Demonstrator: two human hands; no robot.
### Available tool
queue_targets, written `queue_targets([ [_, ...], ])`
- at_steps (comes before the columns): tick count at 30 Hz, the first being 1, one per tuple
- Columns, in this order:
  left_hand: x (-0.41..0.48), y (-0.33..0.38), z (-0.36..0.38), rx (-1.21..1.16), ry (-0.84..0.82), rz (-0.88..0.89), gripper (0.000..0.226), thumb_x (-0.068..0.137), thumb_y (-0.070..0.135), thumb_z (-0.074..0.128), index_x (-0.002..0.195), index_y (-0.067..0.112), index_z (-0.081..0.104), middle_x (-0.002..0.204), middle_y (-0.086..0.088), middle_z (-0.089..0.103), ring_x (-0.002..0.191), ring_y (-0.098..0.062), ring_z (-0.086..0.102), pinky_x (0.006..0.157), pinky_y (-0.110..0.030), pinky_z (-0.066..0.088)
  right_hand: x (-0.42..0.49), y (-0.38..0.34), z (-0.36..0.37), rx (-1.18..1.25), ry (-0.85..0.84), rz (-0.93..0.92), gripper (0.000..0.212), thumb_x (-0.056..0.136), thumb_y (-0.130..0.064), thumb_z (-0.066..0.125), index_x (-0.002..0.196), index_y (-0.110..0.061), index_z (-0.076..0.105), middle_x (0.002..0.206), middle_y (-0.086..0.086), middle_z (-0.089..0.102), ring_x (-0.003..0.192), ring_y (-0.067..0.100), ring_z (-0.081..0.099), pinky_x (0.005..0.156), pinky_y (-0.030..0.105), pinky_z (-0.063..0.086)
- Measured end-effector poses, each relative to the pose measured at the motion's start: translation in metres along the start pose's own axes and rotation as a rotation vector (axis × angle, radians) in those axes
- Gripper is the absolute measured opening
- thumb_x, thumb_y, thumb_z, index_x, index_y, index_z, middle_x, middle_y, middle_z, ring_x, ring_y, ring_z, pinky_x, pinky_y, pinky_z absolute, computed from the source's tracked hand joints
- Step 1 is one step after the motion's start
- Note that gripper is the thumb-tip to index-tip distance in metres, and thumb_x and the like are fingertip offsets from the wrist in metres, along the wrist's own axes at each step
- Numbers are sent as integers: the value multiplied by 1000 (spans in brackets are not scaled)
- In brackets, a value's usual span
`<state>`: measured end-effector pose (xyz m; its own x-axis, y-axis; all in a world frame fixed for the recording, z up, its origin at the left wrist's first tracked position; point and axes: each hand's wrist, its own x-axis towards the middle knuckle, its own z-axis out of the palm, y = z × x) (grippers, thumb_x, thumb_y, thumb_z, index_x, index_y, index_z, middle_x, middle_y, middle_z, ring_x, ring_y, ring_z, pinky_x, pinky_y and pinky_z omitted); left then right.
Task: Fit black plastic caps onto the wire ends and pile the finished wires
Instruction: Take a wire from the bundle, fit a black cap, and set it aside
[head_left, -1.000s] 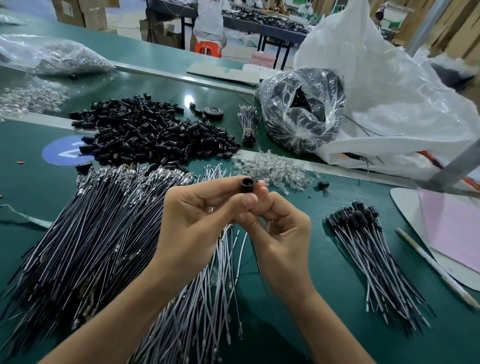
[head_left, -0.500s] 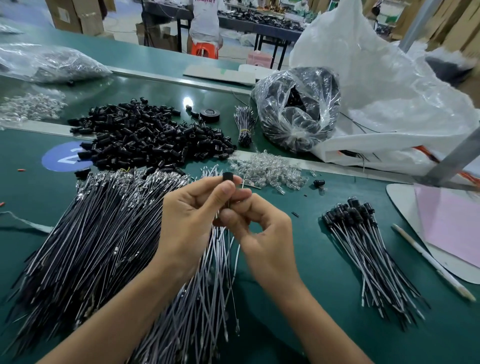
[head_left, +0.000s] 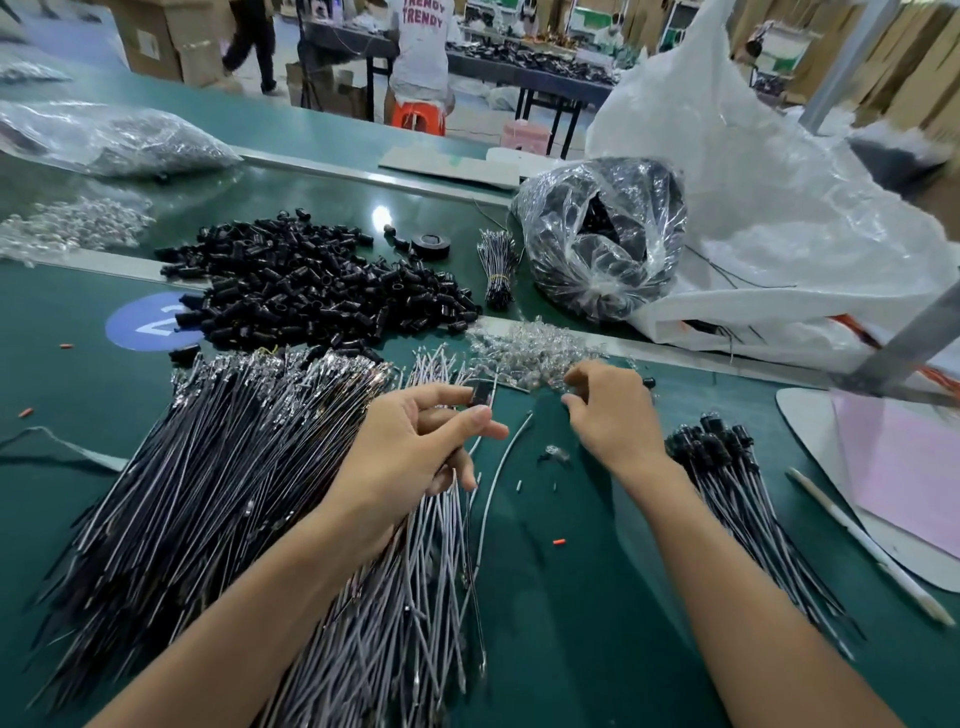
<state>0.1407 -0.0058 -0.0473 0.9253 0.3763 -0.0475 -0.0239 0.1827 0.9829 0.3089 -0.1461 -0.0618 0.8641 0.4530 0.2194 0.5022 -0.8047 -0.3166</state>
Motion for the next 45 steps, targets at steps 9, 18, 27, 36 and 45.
queue_targets([
  [9,-1,-6,3,179,-23,124,18,76,24,74,90,12,71,78,-2,76,36,-13,47,42,-16,43,-45,-21,-42,943,-3,-139,20,80,-1,76,82,-21,74,72,-4,73,64,6,65,63,15,50],
  [18,-2,-10,4,231,-78,196,14,76,8,79,86,18,76,74,-9,75,37,-15,48,41,-19,44,-62,-31,-44,971,-78,-192,19,79,0,76,80,-19,74,70,-4,72,60,8,62,62,18,51],
  [27,-3,-9,3,244,-58,245,16,77,1,76,87,13,75,72,-8,75,39,-17,57,41,-16,42,-64,-25,-43,1039,-170,-216,26,79,12,70,83,-14,76,69,3,72,62,12,63,62,20,52],
  [36,-4,-11,4,212,-95,268,24,75,-5,74,85,16,75,70,-8,75,64,-22,73,59,-26,59,-66,-21,-33,1042,-218,-213,32,83,17,63,79,-13,73,65,4,70,59,15,63,58,20,50],
  [45,-5,-14,3,190,-131,287,19,76,-4,73,84,14,74,68,-7,74,60,-22,72,57,-25,58,-67,-26,-24,1077,-181,-219,33,79,21,63,80,-11,74,62,0,68,56,12,58,57,19,49],
])
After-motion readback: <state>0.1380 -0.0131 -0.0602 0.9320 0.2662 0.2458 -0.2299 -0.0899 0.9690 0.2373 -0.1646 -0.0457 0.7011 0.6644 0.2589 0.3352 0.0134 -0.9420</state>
